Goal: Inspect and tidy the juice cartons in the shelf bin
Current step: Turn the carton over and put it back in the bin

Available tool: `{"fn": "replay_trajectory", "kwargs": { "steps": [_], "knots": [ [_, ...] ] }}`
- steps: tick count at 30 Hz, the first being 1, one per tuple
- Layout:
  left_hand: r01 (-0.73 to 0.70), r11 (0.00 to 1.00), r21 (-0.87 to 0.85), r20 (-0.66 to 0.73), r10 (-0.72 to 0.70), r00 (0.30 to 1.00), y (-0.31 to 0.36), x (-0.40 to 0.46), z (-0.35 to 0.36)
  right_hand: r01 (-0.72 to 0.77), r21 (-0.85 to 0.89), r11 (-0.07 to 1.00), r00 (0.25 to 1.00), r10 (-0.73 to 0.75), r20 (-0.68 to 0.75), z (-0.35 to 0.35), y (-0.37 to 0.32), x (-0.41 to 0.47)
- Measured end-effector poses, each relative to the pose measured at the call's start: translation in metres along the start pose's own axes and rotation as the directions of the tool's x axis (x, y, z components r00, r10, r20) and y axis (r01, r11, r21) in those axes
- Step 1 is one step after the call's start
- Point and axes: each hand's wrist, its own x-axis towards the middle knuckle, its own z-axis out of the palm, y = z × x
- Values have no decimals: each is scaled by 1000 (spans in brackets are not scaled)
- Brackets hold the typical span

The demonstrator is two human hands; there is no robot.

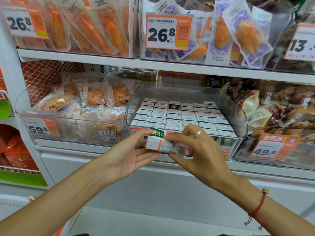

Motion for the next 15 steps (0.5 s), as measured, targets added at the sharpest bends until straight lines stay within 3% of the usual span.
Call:
{"fn": "replay_trajectory", "kwargs": {
  "steps": [5, 7, 9, 12, 15],
  "knots": [
    [-96, 992, -76, -44, 93, 995, 14, 3, 7, -101, 72, 992, 994, 104, -38, -5, 24, 9],
    [-187, 980, -68, -97, 180, 979, 25, 12, 13, -209, 12, 978, 977, 210, -32, -7, 44, 15],
    [-320, 945, 74, -119, 327, 937, 37, 28, 22, -298, -123, 947, 951, 306, 49, -9, 69, 19],
    [-513, 702, 494, -80, 624, 778, 54, 64, 39, -353, -224, 908, 897, 397, 194, -8, 97, 22],
    [-573, 387, 723, 98, 763, 639, 71, 108, 52, -387, -220, 896, 874, 432, 223, -6, 109, 22]
  ]
}}
